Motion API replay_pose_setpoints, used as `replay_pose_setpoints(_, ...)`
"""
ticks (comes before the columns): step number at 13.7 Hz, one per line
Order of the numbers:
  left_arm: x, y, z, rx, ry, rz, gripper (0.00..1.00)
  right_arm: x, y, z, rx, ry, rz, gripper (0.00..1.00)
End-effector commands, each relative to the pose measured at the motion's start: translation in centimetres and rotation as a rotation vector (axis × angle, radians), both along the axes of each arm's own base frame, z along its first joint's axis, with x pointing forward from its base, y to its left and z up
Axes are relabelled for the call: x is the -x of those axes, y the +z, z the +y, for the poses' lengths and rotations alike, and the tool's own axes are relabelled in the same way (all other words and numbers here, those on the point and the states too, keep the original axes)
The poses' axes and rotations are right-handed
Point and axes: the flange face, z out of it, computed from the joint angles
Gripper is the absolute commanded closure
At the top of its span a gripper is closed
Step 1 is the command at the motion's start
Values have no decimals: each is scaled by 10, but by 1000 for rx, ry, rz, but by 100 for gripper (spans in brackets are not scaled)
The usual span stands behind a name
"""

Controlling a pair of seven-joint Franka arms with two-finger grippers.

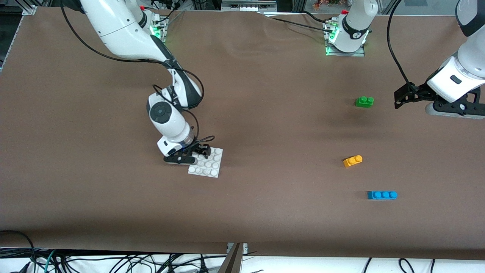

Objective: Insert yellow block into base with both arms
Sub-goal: 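Slide the base plate with the right gripper toward the table middle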

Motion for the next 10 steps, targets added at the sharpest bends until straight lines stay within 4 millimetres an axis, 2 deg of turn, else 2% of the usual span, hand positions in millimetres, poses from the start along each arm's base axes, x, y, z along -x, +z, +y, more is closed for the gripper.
replay_pose_setpoints(1, -2, 6, 0, 2, -1, 3, 0, -8, -15, -4, 25, -2, -30, 23)
replay_pose_setpoints(2, -2, 6, 0, 2, -1, 4, 0, -4, -20, 2, 18, -8, -32, 23)
replay_pose_setpoints(4, -2, 6, 0, 2, -1, 3, 0, -17, -26, -17, 52, -12, -60, 23)
replay_pose_setpoints(6, -2, 6, -1, 2, -2, 4, 0, -27, -27, -24, 61, -17, -73, 23)
replay_pose_setpoints(8, -3, 5, 0, 2, -2, 4, 0, -22, -30, -16, 52, -43, -64, 23)
replay_pose_setpoints(10, -3, 5, 0, 2, -2, 4, 0, -13, -29, 2, 40, -62, -60, 23)
